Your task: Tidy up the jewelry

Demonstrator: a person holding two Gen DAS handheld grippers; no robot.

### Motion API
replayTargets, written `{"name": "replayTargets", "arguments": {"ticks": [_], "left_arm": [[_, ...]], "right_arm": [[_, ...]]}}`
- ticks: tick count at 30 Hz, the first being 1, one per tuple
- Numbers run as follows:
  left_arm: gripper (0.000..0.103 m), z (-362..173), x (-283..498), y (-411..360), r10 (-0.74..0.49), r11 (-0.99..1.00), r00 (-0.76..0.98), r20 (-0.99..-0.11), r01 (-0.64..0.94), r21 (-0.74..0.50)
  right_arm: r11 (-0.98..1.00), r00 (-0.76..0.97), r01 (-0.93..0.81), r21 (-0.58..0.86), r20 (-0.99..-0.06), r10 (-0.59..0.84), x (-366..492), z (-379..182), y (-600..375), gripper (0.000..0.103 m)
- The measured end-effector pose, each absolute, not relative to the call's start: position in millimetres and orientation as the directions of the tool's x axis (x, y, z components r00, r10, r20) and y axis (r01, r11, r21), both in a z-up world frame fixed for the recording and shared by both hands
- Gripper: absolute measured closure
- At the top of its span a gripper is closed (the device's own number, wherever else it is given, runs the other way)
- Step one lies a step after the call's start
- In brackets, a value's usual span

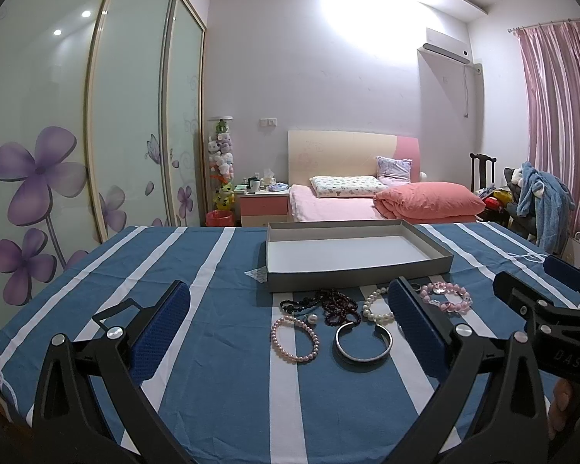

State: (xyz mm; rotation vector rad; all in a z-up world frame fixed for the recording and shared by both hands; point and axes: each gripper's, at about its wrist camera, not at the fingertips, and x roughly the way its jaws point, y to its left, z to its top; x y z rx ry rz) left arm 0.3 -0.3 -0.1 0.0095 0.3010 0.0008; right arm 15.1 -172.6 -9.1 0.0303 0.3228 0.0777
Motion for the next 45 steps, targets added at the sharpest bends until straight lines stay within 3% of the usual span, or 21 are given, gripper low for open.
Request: {"name": "replayTargets", "arguments": {"ticks": [34,36,45], "left_arm": [[0.002,1.1,-0.5,-1.9,0.008,1.0,0.948,-0.318,-0.005,0.011],[0.002,-1.4,3.8,2.7,0.006,1.0,0.941,-0.337,-0.003,0.01],[0.002,-26.0,38.4,11.4,-0.017,1.0,0.854,-0.52,0.016,-0.007]], "right_arm": [[0.997,0.939,-0.068,0.046,-0.336,0.08,21.7,-16.2,-175.6,0.004],[0.996,0.933,-0.068,0.05,-0.352,0.081,23.7,-17.2,-176.6,0.004],[0.99,0.752,-0.068,0.125,-0.645,0.133,73.9,-57.2,-185.8,0.004]]}}
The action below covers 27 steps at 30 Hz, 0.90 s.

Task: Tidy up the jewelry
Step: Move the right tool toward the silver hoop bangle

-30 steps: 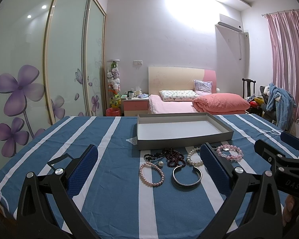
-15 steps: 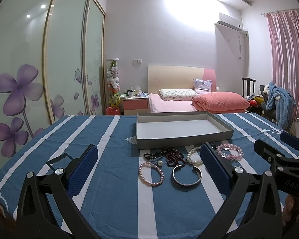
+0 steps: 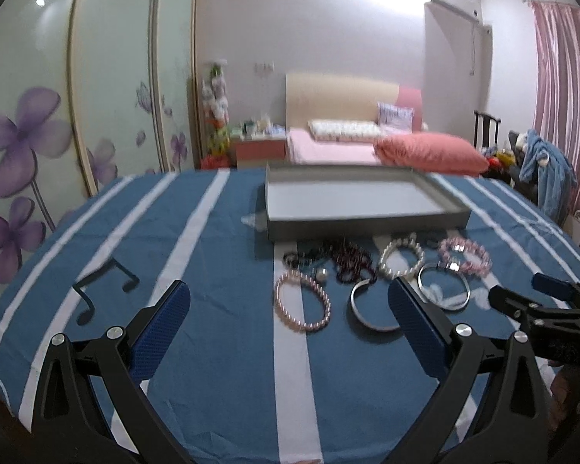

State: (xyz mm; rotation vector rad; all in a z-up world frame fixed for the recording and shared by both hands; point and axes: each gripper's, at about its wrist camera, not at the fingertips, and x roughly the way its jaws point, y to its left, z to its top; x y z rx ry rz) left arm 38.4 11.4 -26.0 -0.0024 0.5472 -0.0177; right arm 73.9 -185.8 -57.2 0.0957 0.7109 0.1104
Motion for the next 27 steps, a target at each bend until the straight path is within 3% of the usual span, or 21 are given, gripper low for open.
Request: {"name": "replayTargets", "arguments": {"ticks": [6,10,25,27], "left_arm": [[0.002,-35.0,50.2,18.7,-0.045,0.999,0.815,-0.578,0.04,-0.021],[0.002,-39.0,57.0,22.6,-0.028,1.0,0.797,-0.603,0.028,-0.01],[0.002,-40.8,73.3,8.3,-0.048,0.998,0.77,-0.637,0.064,0.003],[0.002,-40.3,74.8,2.7,-0.055,0.997,0.768,-0.638,0.077,0.006]], "right_arm": [[0.991,0.626,-0.105,0.088,-0.768,0.134,100.1,-84.8,-169.3,0.021],[0.993,0.604,-0.113,0.038,-0.791,0.099,114.0,-92.3,-160.9,0.027],[0.99,0.604,-0.139,-0.008,-0.793,0.078,144.7,-91.9,-143.9,0.029],[0.989,0.608,-0.148,-0.003,-0.789,0.088,145.5,-91.3,-143.4,0.035]]}}
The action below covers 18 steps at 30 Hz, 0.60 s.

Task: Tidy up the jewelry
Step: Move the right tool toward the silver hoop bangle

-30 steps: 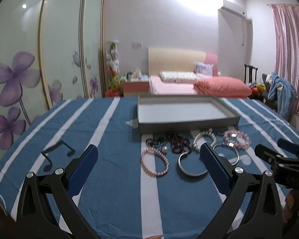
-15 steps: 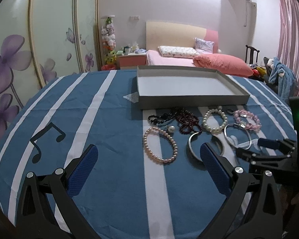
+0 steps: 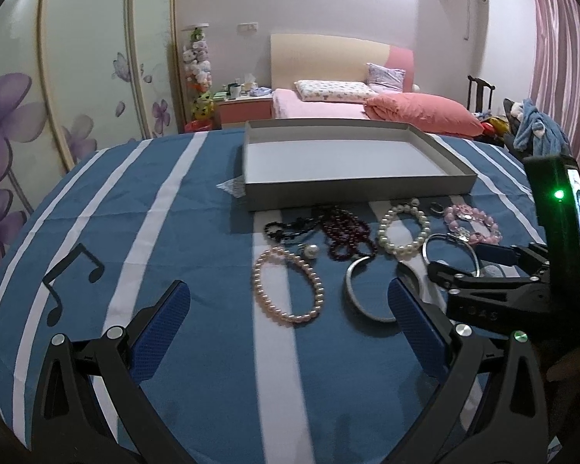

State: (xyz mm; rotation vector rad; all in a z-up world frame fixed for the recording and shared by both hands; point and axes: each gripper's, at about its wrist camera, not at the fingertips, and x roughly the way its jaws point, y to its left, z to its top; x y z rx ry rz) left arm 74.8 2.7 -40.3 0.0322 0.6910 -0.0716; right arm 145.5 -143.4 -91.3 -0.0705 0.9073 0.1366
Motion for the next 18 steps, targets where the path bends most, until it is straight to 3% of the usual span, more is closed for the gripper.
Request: {"name": "replayTargets", "arguments": {"ticks": [18], "left_arm": [[0.002,-68.1,114.0,-64.7,-0.056,0.974,0.652,-0.756,0.203,0.103]], "right_arm": [[0.99,0.616,-0.132,0.045,-0.779,0.118,117.0,-86.3,-201.1,0.035]]}}
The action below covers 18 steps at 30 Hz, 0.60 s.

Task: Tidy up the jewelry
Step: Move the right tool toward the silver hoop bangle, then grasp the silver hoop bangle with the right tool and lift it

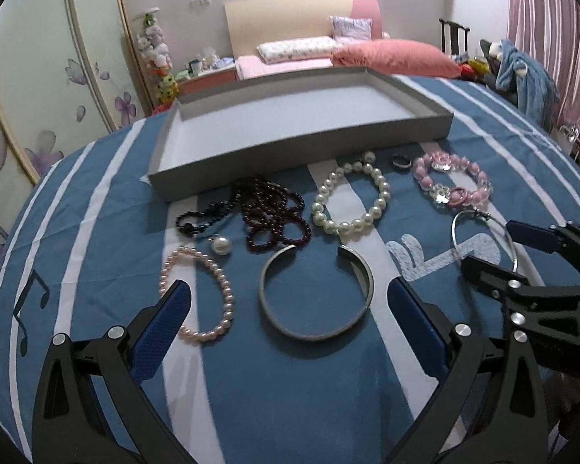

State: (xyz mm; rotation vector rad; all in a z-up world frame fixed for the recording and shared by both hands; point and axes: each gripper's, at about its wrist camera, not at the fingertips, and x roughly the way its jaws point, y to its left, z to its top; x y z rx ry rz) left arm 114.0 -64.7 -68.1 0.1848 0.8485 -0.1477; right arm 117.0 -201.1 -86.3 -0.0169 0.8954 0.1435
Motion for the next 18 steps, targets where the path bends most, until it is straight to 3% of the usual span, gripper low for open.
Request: {"name": "replayTargets", "arguments": {"ticks": [4,14,18], "left_arm": [[0.004,-72.4,117.6,-68.1,-0.055,0.971,0.636,-0.769,0.213,0.106],[0.032,-79.4,124.5,-63.9,-0.122,0.971,0.592,-0.797,0.236,0.027],[0.034,-78.9,122.2,-55.8,-0.113,0.974,0.597,-0.794,0.223,0.03]], "right_arm": [[0.991,0.617,-0.129,0.043,-0.779,0.114,116.5,-86.1,-202.6,0.035],[0.99,0.615,-0.138,0.041,-0.779,0.118,115.1,-85.8,-202.2,0.035],[0.99,0.617,-0.135,0.026,-0.78,0.105,115.2,-86.9,-199.1,0.035]]}}
